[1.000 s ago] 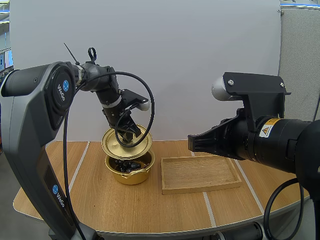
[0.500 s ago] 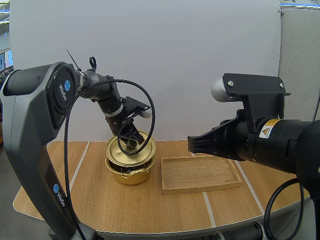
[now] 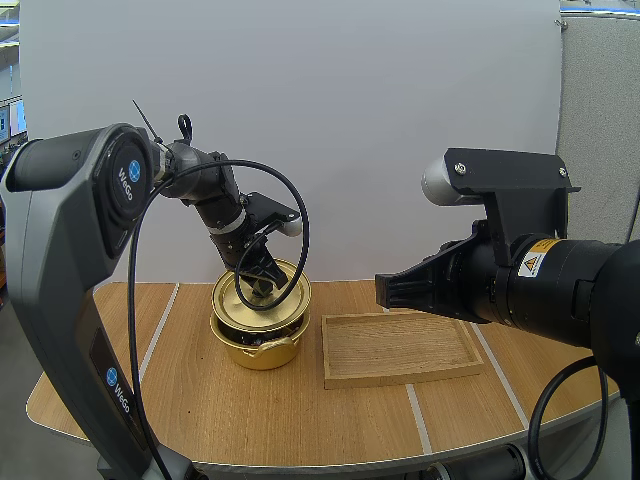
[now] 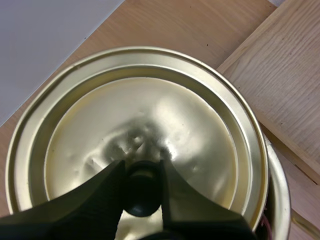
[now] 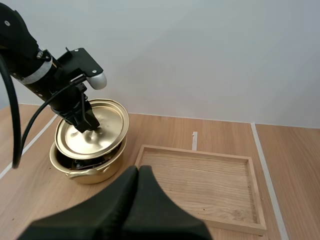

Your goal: Open the pot, put the grape inside, and close it

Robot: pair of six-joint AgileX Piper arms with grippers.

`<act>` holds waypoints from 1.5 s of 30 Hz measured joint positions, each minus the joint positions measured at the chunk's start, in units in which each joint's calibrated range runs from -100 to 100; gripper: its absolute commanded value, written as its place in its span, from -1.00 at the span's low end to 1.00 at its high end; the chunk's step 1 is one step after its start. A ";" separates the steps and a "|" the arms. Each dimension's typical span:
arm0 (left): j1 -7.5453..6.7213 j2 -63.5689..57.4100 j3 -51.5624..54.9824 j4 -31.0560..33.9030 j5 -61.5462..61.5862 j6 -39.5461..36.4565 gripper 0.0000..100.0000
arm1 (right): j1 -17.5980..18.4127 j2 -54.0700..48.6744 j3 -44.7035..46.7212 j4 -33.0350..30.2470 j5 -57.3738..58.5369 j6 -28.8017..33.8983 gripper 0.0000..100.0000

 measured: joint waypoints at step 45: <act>-0.23 -1.35 0.22 6.20 -2.50 -3.30 0.78 | 0.00 0.00 0.00 0.00 0.52 0.00 -1.00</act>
